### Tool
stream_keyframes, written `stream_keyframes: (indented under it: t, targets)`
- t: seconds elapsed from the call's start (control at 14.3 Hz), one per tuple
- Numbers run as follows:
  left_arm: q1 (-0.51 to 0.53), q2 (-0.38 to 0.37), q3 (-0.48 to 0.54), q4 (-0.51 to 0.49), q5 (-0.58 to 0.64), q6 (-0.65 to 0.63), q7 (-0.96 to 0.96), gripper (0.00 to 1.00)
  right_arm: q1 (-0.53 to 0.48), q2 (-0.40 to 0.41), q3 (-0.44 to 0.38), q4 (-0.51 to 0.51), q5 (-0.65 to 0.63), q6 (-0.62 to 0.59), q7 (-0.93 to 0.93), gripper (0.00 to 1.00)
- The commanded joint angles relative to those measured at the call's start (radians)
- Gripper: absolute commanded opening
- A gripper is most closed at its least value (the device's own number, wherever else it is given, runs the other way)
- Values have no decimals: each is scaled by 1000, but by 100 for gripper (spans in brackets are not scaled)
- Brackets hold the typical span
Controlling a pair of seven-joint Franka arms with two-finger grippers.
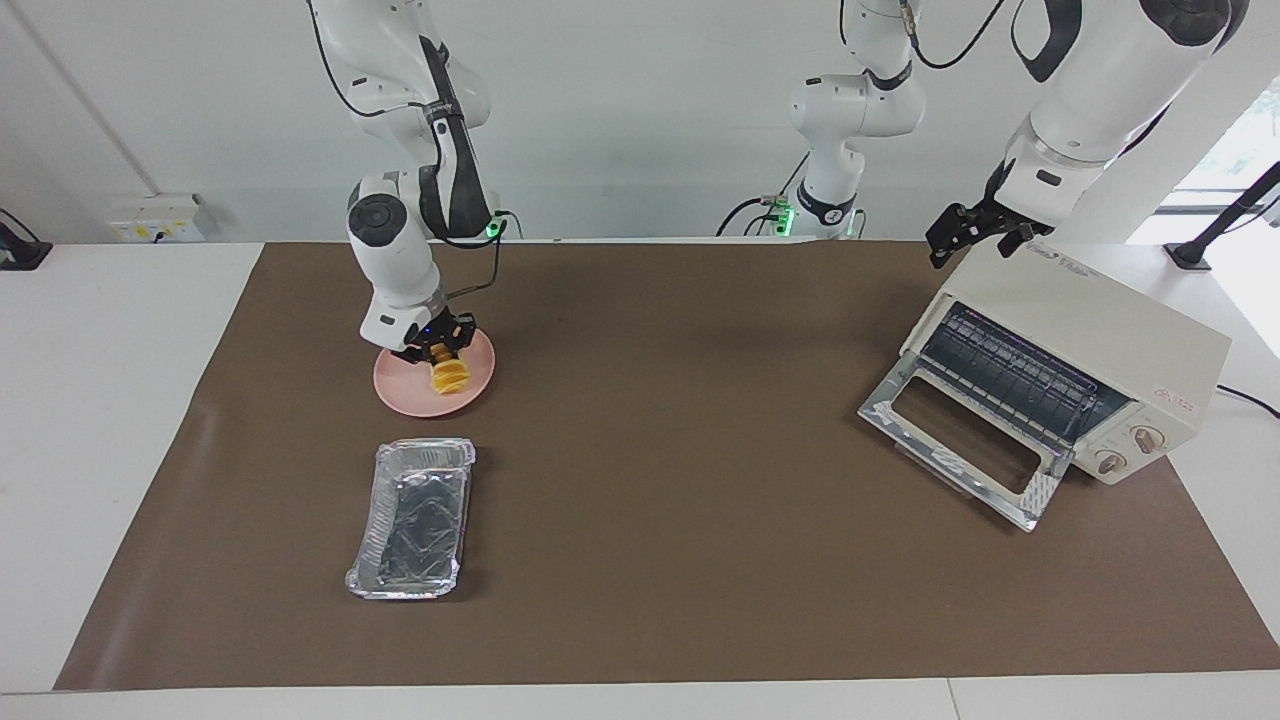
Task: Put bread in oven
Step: 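Lift the bread with the right gripper and lower it into the foil tray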
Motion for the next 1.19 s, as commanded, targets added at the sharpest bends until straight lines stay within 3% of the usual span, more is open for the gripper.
stream_keyframes:
  t: [0.0, 0.28, 0.7, 1.12]
  targets:
    - [9, -26, -2, -28, -13, 1, -1, 100, 3, 2, 1, -2, 7, 6, 8, 0]
    - [9, -26, -2, -28, -13, 1, -1, 100, 3, 22, 1, 76, 11, -84, 8, 0]
    - [9, -26, -2, -28, -13, 1, -1, 100, -19, 103, -5, 447, 50, -442, 15, 0]
    - [9, -26, -2, -28, -13, 1, -1, 100, -40, 244, -8, 723, 50, -422, 76, 0]
